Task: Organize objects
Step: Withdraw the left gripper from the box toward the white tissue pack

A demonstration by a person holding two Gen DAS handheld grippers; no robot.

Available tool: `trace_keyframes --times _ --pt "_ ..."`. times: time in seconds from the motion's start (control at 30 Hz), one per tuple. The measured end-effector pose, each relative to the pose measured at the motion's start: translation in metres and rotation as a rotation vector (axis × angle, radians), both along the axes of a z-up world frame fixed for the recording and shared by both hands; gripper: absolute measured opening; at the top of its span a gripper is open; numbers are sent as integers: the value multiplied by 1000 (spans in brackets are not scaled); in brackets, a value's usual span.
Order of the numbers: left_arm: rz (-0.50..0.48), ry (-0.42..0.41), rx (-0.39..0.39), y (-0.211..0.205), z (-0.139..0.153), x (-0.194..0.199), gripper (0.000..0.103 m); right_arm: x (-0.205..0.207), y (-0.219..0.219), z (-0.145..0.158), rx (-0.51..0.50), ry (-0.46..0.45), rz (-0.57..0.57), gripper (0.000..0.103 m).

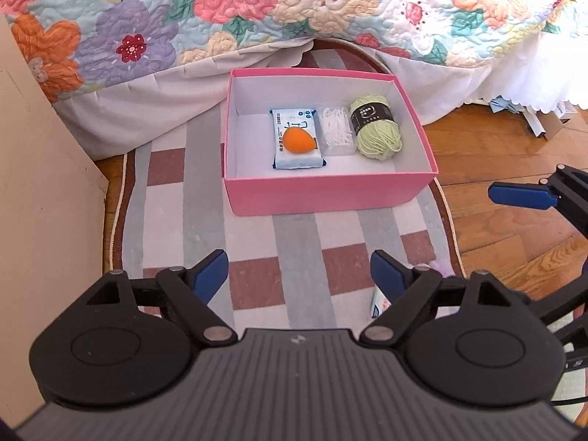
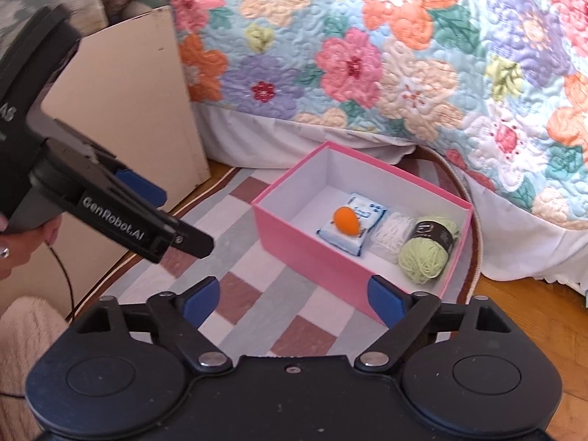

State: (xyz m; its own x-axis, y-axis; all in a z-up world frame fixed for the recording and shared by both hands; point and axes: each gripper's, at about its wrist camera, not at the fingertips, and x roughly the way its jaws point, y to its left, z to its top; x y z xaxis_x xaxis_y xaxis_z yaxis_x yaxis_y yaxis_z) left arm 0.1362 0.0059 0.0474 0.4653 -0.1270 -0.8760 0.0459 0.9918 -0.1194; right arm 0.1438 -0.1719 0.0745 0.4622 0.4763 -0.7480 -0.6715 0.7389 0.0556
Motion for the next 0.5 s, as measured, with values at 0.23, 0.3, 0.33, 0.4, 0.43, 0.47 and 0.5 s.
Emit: trace_keyframes --times 0.23,0.3,0.33,0.4,0.43,0.47,0.5 --pt "-16 -13 -5 0 -4 -25 94 -23 -3 -1 -19 -23 44 94" --pt "-14 -21 -19 1 -7 -31 96 -27 -5 -3 -21 -25 50 94" --pt "-6 -22 -34 2 -9 -33 97 -30 -6 -4 -20 -26 55 94" --pt "11 -21 -67 4 -15 -37 98 -34 -8 -7 -17 -33 72 95" --pt "12 -22 -78 5 -18 -38 98 -36 -9 -9 -19 -36 79 95" --pt "13 -19 -77 5 -21 -40 98 -38 -9 -11 -22 -40 90 95" --pt "15 -14 -66 4 -24 -41 98 -40 -9 -14 -26 -44 107 95"
